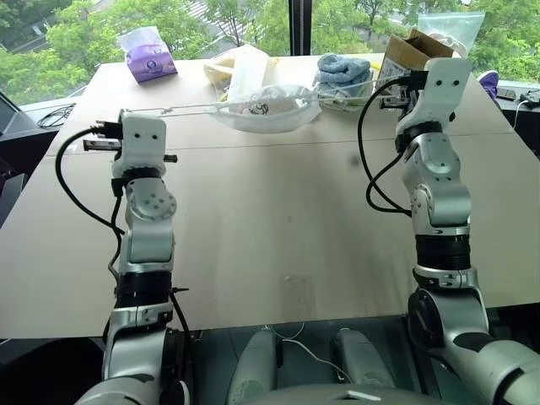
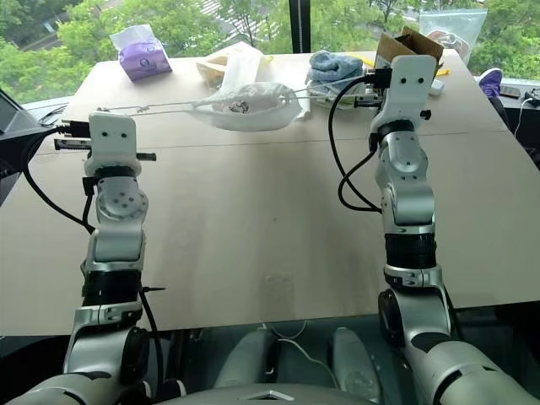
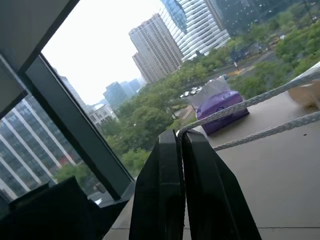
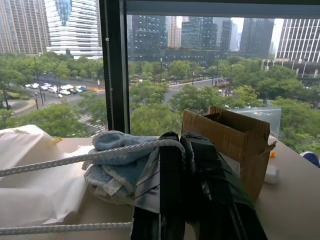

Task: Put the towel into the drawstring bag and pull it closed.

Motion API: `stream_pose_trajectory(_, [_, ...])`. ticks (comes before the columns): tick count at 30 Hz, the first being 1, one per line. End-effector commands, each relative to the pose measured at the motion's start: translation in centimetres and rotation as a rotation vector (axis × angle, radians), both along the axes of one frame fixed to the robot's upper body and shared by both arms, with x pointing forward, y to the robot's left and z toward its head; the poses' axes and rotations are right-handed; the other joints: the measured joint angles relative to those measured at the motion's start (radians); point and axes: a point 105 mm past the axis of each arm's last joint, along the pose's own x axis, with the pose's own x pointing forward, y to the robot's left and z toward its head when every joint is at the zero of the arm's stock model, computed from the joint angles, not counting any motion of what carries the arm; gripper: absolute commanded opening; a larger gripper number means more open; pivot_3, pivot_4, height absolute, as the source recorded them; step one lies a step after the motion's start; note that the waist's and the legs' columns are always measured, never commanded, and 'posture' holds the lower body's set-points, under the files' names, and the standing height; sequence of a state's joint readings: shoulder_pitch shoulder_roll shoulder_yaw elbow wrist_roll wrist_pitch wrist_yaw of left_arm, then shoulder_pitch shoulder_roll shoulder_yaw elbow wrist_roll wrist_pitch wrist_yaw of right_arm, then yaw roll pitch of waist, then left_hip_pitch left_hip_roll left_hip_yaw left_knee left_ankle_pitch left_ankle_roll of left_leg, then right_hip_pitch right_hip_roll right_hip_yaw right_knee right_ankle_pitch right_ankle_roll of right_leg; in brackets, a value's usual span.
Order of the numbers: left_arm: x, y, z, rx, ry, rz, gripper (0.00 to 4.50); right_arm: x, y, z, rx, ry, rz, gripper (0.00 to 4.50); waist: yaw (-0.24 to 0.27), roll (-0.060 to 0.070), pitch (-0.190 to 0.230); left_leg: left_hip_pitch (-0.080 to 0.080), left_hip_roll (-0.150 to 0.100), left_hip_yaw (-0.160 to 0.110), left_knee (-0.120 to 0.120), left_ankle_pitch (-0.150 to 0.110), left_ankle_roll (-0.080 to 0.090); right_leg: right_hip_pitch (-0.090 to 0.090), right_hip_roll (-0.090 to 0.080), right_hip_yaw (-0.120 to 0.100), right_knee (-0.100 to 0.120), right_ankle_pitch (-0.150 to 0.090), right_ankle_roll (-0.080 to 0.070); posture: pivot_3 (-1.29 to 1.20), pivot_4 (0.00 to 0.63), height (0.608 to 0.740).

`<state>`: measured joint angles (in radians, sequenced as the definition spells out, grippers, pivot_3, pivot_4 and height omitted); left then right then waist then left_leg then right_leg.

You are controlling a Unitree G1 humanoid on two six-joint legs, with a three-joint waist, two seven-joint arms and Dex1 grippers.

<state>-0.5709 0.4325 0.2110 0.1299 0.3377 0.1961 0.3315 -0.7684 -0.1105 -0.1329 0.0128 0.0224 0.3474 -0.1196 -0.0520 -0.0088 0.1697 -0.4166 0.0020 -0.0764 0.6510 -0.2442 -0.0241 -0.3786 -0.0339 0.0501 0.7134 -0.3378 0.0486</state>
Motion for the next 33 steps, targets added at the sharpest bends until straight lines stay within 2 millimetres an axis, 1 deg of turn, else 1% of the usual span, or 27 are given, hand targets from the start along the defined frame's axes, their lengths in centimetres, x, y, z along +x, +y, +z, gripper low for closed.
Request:
stream_pose_trajectory(1, [-2.1, 5.1, 1.2, -0.049, -0.056, 0.257, 0.13, -1.1, -4.6, 0.2, 0.07, -0.014, -0.199, 0.0, -0.003, 0.0, 0.0, 0.0, 0.0, 0.0, 0.0, 0.0, 0.0, 0.0, 0.0, 0.0, 0.0, 0.0, 0.0, 0.0, 0.15, 0.74])
stream_pose_trajectory(3, [-3.1, 7.8, 0.7, -0.115, -0.054, 0.417, 0.13, -1.6, -7.5, -0.6, 0.147, 0.014, -0.331, 0.0, -0.003, 0.0, 0.0, 0.0, 0.0, 0.0, 0.0, 0.0, 0.0, 0.0, 0.0, 0.0, 0.0, 0.0, 0.0, 0.0, 0.15, 0.74])
stream_pose_trajectory(4, [-3.3, 8.5, 0.5, -0.138, -0.051, 0.459, 0.13, -1.8, -8.4, -0.9, 0.173, 0.021, -0.37, 0.0, -0.002, 0.0, 0.0, 0.0, 0.0, -0.001, 0.0, 0.0, 0.0, 0.0, 0.0, -0.001, 0.0, 0.0, 0.0, 0.0, 0.15, 0.74])
stream_pose_trajectory(5, [-3.4, 8.8, 0.3, -0.153, -0.049, 0.48, 0.13, -1.9, -8.8, -1.0, 0.188, 0.026, -0.39, 0.0, -0.003, 0.0, 0.0, 0.0, 0.0, -0.001, 0.0, 0.0, 0.0, 0.0, 0.0, 0.0, 0.0, 0.0, 0.0, 0.0, 0.15, 0.74])
stream_pose_trajectory(8, [-3.5, 9.6, -0.3, -0.216, -0.046, 0.51, 0.13, -2.7, -11.1, -1.7, 0.298, 0.033, -0.487, 0.0, -0.005, 0.0, 0.0, 0.0, 0.0, 0.0, 0.0, 0.0, 0.0, 0.0, 0.0, 0.0, 0.0, 0.0, 0.0, 0.0, 0.15, 0.74])
stream_pose_trajectory(10, [-3.3, 9.5, -0.5, -0.226, -0.04, 0.506, 0.13, -3.4, -12.4, -1.8, 0.344, 0.02, -0.556, 0.0, -0.006, 0.0, 0.0, 0.0, 0.0, 0.0, 0.0, 0.0, 0.0, 0.0, 0.0, 0.0, 0.0, 0.0, 0.0, 0.0, 0.15, 0.74])
stream_pose_trajectory(12, [-3.0, 9.4, -0.5, -0.235, -0.037, 0.498, 0.13, -3.9, -13.1, -1.9, 0.369, 0.011, -0.598, 0.0, -0.006, 0.0, 0.0, 0.0, 0.0, 0.0, 0.0, 0.0, 0.0, 0.0, 0.0, 0.0, 0.0, 0.0, 0.0, 0.0, 0.15, 0.74])
stream_pose_trajectory(13, [-2.6, 9.2, -0.7, -0.249, -0.027, 0.478, 0.13, -3.9, -13.0, -1.8, 0.373, 0.004, -0.586, 0.0, -0.006, 0.0, 0.0, 0.0, 0.0, 0.0, 0.0, 0.0, 0.0, 0.0, 0.0, 0.0, 0.0, 0.0, 0.0, 0.0, 0.15, 0.74])
stream_pose_trajectory(15, [-1.6, 8.3, -0.7, -0.244, -0.012, 0.408, 0.13, -3.2, -11.7, -1.0, 0.357, -0.023, -0.474, 0.0, -0.009, 0.0, 0.0, 0.0, 0.0, 0.0, 0.0, 0.0, 0.0, 0.0, 0.0, 0.0, 0.0, 0.0, 0.0, 0.0, 0.15, 0.74])
stream_pose_trajectory(16, [-1.0, 7.4, -0.3, -0.229, -0.021, 0.35, 0.13, -3.2, -11.0, 0.2, 0.338, -0.075, -0.415, 0.0, -0.011, 0.0, 0.0, 0.0, 0.0, 0.0, 0.0, 0.0, 0.0, 0.0, 0.0, 0.0, 0.0, 0.0, 0.0, 0.0, 0.15, 0.74])
stream_pose_trajectory(18, [-0.5, 5.8, 1.5, -0.169, -0.073, 0.256, 0.13, -4.0, -9.9, 3.6, 0.213, -0.215, -0.351, 0.0, -0.012, 0.0, 0.0, 0.0, 0.0, 0.0, 0.0, 0.0, 0.0, 0.0, 0.0, 0.0, 0.0, 0.0, 0.0, 0.0, 0.15, 0.74])
stream_pose_trajectory(20, [-0.6, 4.7, 4.3, -0.11, -0.161, 0.197, 0.13, -5.4, -9.3, 6.8, 0.097, -0.358, -0.322, 0.0, -0.007, 0.0, 0.0, -0.002, -0.001, 0.0, 0.0, 0.0, 0.0, -0.002, -0.001, -0.001, 0.0, 0.0, 0.0, 0.0, 0.15, 0.74])
stream_pose_trajectory(21, [-0.9, 4.3, 5.8, -0.084, -0.204, 0.179, 0.13, -6.1, -9.2, 8.1, 0.053, -0.416, -0.321, 0.0, -0.008, 0.0, 0.0, -0.002, -0.001, 0.0, 0.0, 0.0, 0.0, -0.002, -0.001, -0.001, 0.0, 0.0, 0.0, 0.0, 0.15, 0.74])
stream_pose_trajectory(23, [-1.0, 3.7, 8.0, -0.079, -0.276, 0.128, 0.13, -6.8, -9.2, 9.7, 0.014, -0.477, -0.317, 0.0, -0.007, -0.001, 0.001, -0.002, -0.001, 0.0, 0.0, 0.0, 0.0, -0.002, -0.001, -0.001, 0.0, 0.0, 0.0, 0.0, 0.15, 0.74])
stream_pose_trajectory(25, [-0.8, 3.0, 9.5, -0.07, -0.311, 0.078, 0.13, -6.9, -8.9, 10.5, 0.002, -0.502, -0.286, 0.0, -0.011, -0.002, 0.0, -0.002, -0.001, 0.0, 0.0, 0.0, 0.0, -0.002, 0.0, -0.001, 0.0, 0.0, 0.0, 0.0, 0.15, 0.74])
stream_pose_trajectory(28, [-0.4, 2.3, 10.2, -0.065, -0.315, 0.025, 0.13, -6.7, -8.0, 11.0, -0.027, -0.509, -0.227, 0.0, -0.016, -0.002, 0.0, 0.0, 0.0, 0.001, 0.0, 0.0, 0.0, 0.0, -0.001, 0.0, 0.0, 0.0, 0.0, 0.0, 0.15, 0.74])
stream_pose_trajectory(31, [0.8, 1.3, 9.0, -0.052, -0.233, -0.071, 0.13, -6.4, -7.1, 10.6, -0.103, -0.477, -0.193, 0.0, -0.017, -0.002, 0.0, 0.0, 0.0, 0.002, 0.0, 0.0, 0.0, 0.0, 0.0, 0.001, 0.0, 0.0, 0.0, 0.0, 0.15, 0.74])
stream_pose_trajectory(32, [1.2, 1.0, 8.2, -0.056, -0.195, -0.114, 0.13, -6.1, -6.9, 10.0, -0.124, -0.446, -0.185, 0.0, -0.017, -0.002, 0.0, 0.0, 0.0, 0.002, 0.0, 0.0, 0.0, -0.001, 0.0, 0.001, 0.0, 0.0, 0.0, 0.0, 0.15, 0.74])
stream_pose_trajectory(33, [2.0, 0.4, 6.7, -0.066, -0.121, -0.17, 0.13, -5.4, -6.7, 8.8, -0.15, -0.381, -0.17, 0.0, -0.017, -0.002, 0.0, 0.0, 0.0, 0.001, 0.0, 0.0, 0.0, -0.001, 0.0, 0.001, 0.0, 0.0, 0.0, 0.0, 0.15, 0.74])
